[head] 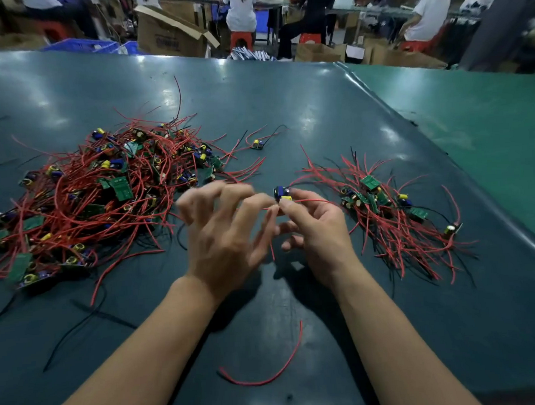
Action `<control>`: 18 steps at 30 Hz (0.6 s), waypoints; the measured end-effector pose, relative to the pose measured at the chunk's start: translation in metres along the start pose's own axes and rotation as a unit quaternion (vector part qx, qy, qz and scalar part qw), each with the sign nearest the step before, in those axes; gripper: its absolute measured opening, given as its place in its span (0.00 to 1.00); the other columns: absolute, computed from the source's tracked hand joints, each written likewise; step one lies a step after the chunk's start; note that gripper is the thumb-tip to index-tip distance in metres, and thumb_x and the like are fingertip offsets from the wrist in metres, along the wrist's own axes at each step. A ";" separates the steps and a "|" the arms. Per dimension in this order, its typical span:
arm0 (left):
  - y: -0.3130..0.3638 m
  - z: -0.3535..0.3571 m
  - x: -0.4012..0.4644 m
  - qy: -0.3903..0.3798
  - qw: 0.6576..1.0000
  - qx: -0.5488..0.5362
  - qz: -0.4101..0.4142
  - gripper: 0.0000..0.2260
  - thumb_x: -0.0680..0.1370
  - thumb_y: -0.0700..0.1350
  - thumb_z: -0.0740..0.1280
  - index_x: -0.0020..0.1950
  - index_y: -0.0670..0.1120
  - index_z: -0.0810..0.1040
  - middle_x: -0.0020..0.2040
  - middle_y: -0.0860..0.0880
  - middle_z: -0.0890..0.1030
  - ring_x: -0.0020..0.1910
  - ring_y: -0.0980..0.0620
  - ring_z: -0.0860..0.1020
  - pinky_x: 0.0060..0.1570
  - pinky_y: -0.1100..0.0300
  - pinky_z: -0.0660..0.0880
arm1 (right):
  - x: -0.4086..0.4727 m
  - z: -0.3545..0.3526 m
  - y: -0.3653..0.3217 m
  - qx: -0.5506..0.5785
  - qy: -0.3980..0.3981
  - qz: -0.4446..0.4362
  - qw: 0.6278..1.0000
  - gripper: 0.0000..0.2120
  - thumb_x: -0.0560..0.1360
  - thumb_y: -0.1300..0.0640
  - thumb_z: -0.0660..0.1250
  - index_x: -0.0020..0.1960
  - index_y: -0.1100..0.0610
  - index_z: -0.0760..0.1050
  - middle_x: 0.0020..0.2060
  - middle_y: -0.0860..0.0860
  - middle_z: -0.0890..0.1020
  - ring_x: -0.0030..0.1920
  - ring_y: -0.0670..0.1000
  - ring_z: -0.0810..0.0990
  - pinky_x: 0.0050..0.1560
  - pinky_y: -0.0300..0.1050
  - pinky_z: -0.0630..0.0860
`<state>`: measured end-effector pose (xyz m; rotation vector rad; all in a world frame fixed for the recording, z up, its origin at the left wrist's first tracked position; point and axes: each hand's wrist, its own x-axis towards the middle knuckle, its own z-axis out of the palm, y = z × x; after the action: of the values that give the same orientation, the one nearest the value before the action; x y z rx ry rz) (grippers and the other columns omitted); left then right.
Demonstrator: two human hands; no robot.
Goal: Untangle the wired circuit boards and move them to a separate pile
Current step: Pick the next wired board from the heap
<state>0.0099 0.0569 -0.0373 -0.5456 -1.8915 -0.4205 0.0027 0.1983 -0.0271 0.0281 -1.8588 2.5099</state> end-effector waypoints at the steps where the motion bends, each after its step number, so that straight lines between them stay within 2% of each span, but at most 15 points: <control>1: 0.004 0.000 0.000 0.019 0.999 -0.021 0.015 0.06 0.75 0.46 0.71 0.40 0.44 0.82 0.38 0.49 0.80 0.41 0.44 0.76 0.45 0.48 0.67 | 0.001 0.000 0.000 0.006 0.003 -0.005 1.000 0.06 0.79 0.64 0.65 0.54 0.57 0.71 0.36 0.50 0.85 0.26 0.47 0.79 0.24 0.39 0.74; 2: 0.008 0.001 -0.001 0.010 0.997 -0.059 0.048 0.09 0.75 0.46 0.71 0.37 0.44 0.80 0.35 0.49 0.78 0.35 0.45 0.74 0.40 0.50 0.67 | 0.001 0.000 -0.001 0.013 0.007 -0.005 1.000 0.06 0.79 0.64 0.65 0.53 0.56 0.71 0.38 0.52 0.86 0.26 0.47 0.78 0.26 0.40 0.75; 4: 0.013 0.006 -0.005 -0.066 0.986 -0.128 0.079 0.13 0.76 0.47 0.68 0.33 0.45 0.78 0.31 0.49 0.78 0.28 0.45 0.72 0.31 0.54 0.68 | 0.003 -0.001 0.000 0.026 0.007 -0.008 1.000 0.07 0.79 0.63 0.66 0.52 0.54 0.70 0.42 0.55 0.86 0.27 0.49 0.79 0.30 0.43 0.76; 5: 0.013 0.009 -0.007 -0.110 0.982 -0.150 0.041 0.14 0.77 0.50 0.67 0.33 0.46 0.78 0.30 0.49 0.79 0.26 0.45 0.73 0.28 0.55 0.70 | 0.003 -0.002 0.000 0.027 0.004 -0.013 1.000 0.07 0.78 0.63 0.66 0.52 0.54 0.70 0.43 0.55 0.86 0.29 0.50 0.79 0.31 0.43 0.76; 7: 0.011 0.013 -0.006 -0.176 0.960 -0.175 -0.125 0.19 0.76 0.60 0.64 0.34 0.46 0.76 0.28 0.52 0.76 0.27 0.48 0.74 0.29 0.56 0.71 | 0.005 -0.004 0.000 0.031 0.006 -0.024 0.999 0.08 0.78 0.64 0.67 0.52 0.55 0.71 0.44 0.55 0.86 0.33 0.51 0.81 0.31 0.43 0.77; 9: 0.003 0.019 -0.005 -0.187 0.929 -0.189 -0.258 0.20 0.76 0.63 0.63 0.38 0.47 0.77 0.29 0.55 0.74 0.27 0.53 0.72 0.32 0.57 0.69 | 0.006 -0.005 0.001 0.011 0.019 -0.045 0.999 0.08 0.77 0.64 0.68 0.52 0.54 0.73 0.43 0.53 0.86 0.38 0.49 0.83 0.31 0.41 0.78; 11: -0.004 0.024 -0.005 -0.180 0.907 -0.231 -0.303 0.13 0.75 0.57 0.69 0.53 0.50 0.80 0.37 0.56 0.78 0.28 0.54 0.73 0.33 0.59 0.71 | 0.007 -0.006 0.004 -0.030 0.020 -0.063 0.997 0.07 0.75 0.64 0.70 0.49 0.54 0.76 0.41 0.49 0.85 0.41 0.46 0.83 0.35 0.43 0.78; 13: -0.005 0.026 -0.005 -0.179 0.893 -0.297 -0.288 0.21 0.74 0.45 0.72 0.67 0.49 0.75 0.44 0.56 0.78 0.29 0.53 0.74 0.33 0.64 0.72 | 0.006 -0.006 0.007 -0.064 0.009 -0.066 0.996 0.07 0.75 0.63 0.71 0.48 0.53 0.77 0.40 0.47 0.85 0.41 0.45 0.82 0.38 0.44 0.78; 16: -0.003 0.023 -0.007 -0.149 0.900 -0.331 -0.242 0.26 0.72 0.39 0.71 0.70 0.49 0.74 0.50 0.55 0.77 0.33 0.53 0.73 0.32 0.66 0.73 | 0.004 -0.004 0.010 -0.137 0.001 -0.097 0.986 0.08 0.76 0.63 0.70 0.47 0.51 0.78 0.37 0.44 0.83 0.37 0.43 0.80 0.34 0.37 0.75; 18: -0.007 0.023 -0.007 -0.123 0.911 -0.314 -0.238 0.22 0.72 0.37 0.72 0.65 0.48 0.78 0.50 0.53 0.78 0.35 0.54 0.75 0.35 0.65 0.73 | 0.002 -0.003 0.011 -0.169 -0.003 -0.119 0.978 0.07 0.76 0.61 0.71 0.47 0.49 0.78 0.36 0.44 0.83 0.35 0.43 0.80 0.33 0.37 0.74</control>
<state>-0.0089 0.0618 -0.0525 -0.5624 -2.1170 -1.3681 0.0001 0.1985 -0.0382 0.2377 -2.1139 2.0184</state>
